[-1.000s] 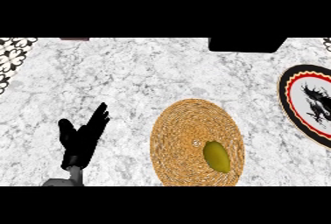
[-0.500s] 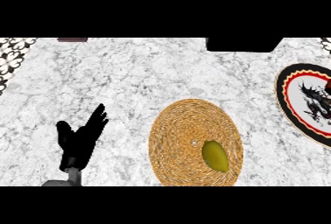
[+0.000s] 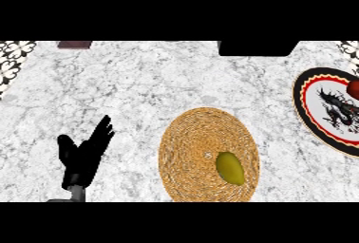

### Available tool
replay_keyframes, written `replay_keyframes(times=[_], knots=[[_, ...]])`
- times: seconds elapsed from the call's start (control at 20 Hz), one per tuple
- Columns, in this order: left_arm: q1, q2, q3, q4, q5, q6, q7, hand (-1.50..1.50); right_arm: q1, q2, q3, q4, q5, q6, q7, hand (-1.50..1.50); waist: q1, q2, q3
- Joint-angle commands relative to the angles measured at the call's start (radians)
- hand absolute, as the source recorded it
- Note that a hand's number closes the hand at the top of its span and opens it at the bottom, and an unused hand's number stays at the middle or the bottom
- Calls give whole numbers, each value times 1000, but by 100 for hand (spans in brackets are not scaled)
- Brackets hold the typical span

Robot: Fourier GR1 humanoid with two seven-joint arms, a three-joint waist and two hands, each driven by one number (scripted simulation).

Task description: Pick the bell pepper from the placemat and place it in the plate

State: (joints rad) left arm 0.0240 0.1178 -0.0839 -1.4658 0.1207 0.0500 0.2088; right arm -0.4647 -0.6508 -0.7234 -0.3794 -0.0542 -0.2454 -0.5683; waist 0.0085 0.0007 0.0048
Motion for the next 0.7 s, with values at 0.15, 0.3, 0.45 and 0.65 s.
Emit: replay_keyframes(times=[0.15, 0.3, 0.45, 0.65], knots=[[36, 37, 26, -27, 12, -30, 35, 0, 197, 24, 30, -97, -52, 232, -47, -150, -17, -5, -6], [25, -13, 1, -8, -23, 16, 32, 0, 279, 27, 59, -189, -57, 258, -27, -150, -19, -4, -6], [-1, -2, 37, 36, -6, -3, 4, 0, 375, 79, 97, -353, -48, 201, 34, -150, -25, -5, -7], [-25, -12, 33, 34, -10, -5, 30, 0, 507, 149, 120, -533, -55, 178, 76, -150, -19, -3, -6]])
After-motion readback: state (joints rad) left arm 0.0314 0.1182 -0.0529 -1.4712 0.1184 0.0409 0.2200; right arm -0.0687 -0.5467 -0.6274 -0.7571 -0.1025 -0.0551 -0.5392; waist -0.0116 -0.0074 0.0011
